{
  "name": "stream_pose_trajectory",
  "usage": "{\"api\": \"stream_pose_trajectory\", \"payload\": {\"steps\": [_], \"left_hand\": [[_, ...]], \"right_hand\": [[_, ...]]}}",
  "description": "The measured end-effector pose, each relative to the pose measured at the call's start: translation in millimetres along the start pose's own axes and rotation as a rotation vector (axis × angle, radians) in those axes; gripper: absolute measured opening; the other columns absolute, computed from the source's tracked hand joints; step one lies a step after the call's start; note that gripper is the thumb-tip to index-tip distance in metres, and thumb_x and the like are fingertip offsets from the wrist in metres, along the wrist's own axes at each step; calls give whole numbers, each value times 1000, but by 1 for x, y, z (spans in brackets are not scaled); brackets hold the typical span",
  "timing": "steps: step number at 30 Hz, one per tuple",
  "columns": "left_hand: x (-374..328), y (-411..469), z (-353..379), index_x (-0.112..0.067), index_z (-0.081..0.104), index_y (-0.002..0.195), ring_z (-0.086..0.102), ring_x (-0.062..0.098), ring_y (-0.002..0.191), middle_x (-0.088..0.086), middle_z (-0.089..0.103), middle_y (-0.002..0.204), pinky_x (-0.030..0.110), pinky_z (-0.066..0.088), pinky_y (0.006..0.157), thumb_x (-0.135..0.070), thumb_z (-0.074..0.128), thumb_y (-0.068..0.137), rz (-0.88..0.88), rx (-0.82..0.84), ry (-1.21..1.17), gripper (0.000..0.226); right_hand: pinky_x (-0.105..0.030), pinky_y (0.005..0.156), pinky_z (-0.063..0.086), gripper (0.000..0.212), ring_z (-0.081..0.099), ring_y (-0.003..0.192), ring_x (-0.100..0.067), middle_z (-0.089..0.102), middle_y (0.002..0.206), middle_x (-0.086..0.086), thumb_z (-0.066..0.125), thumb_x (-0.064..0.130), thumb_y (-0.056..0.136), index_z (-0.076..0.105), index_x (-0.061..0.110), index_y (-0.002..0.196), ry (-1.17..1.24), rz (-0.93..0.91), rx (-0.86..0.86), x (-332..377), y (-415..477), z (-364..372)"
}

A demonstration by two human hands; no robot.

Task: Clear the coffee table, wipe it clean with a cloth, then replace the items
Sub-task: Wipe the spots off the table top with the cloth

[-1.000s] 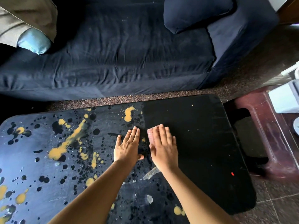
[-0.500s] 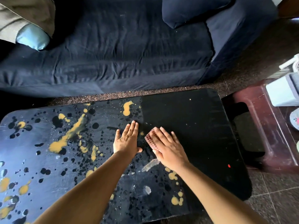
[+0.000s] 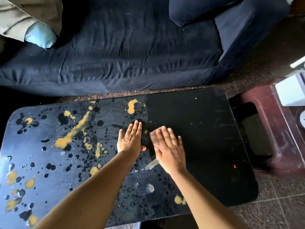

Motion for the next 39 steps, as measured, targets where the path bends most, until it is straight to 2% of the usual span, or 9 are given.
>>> {"api": "stream_pose_trajectory", "payload": {"steps": [6,10,12,18,24,26,31,36,39], "left_hand": [[2,-1,2,-21,-15,150,-13,13,146,-7,-20,157,45,-6,116,-43,59,89,-5,-10,-24,99],[3,-2,4,-23,-15,150,-13,13,146,-7,-20,158,47,-5,117,-40,55,92,-13,-24,-32,92],[4,-3,5,-22,-15,150,-13,14,146,-6,-19,158,46,-6,116,-42,55,92,-19,-22,-44,93],[7,-16,13,-25,-14,150,-13,16,147,-4,-18,158,47,-2,119,-47,45,95,-56,-81,-54,84],[11,-38,16,-22,-19,149,-14,18,146,1,-22,157,45,-3,118,-46,41,97,-87,-173,-49,83],[11,-52,18,-22,-21,148,-17,18,146,1,-26,155,43,-5,118,-45,43,96,-72,-182,-57,85],[0,-100,33,-20,-10,151,-11,14,147,-3,-16,158,36,-3,118,-31,34,101,25,-187,-48,67],[-7,-123,64,-20,-6,152,-9,14,147,-5,-13,159,37,-4,118,-25,25,102,58,-71,-8,59],[-6,-123,71,-20,-8,152,-8,14,147,-5,-14,159,38,-3,118,-31,29,102,53,-44,-16,63]], "right_hand": [[-50,111,25,72,18,144,-28,18,158,-5,52,36,88,19,20,150,91,367,-40,-7,-12,0],[-52,109,31,62,24,142,-28,25,156,-5,36,35,88,25,24,148,78,9,5,37,-20,7],[-52,109,30,62,23,143,-25,23,156,-1,32,38,87,24,25,148,45,-50,12,19,-21,6],[-52,109,28,72,20,144,-29,20,157,-6,53,35,87,22,18,150,83,403,-38,-23,-33,4],[-50,112,26,64,22,143,-24,23,156,-3,33,40,89,24,21,149,19,-78,4,33,-42,7],[-51,112,24,63,21,144,-23,20,157,0,31,42,91,21,23,150,-24,-64,7,10,-46,8],[-52,107,31,67,23,142,-29,22,156,-7,49,35,89,25,16,149,76,353,-37,-17,-62,6],[-52,107,31,64,27,141,-26,25,156,-3,41,41,90,24,22,148,24,-73,9,32,-74,13],[-53,106,35,64,30,141,-24,26,155,1,36,41,87,28,24,148,-50,-56,28,2,-74,10]]}}
Point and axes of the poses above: each hand's wrist, its own y-axis towards the middle knuckle, its own z-axis out of the palm, x = y × z, the point moved 6 cm from there along y, towards the middle knuckle
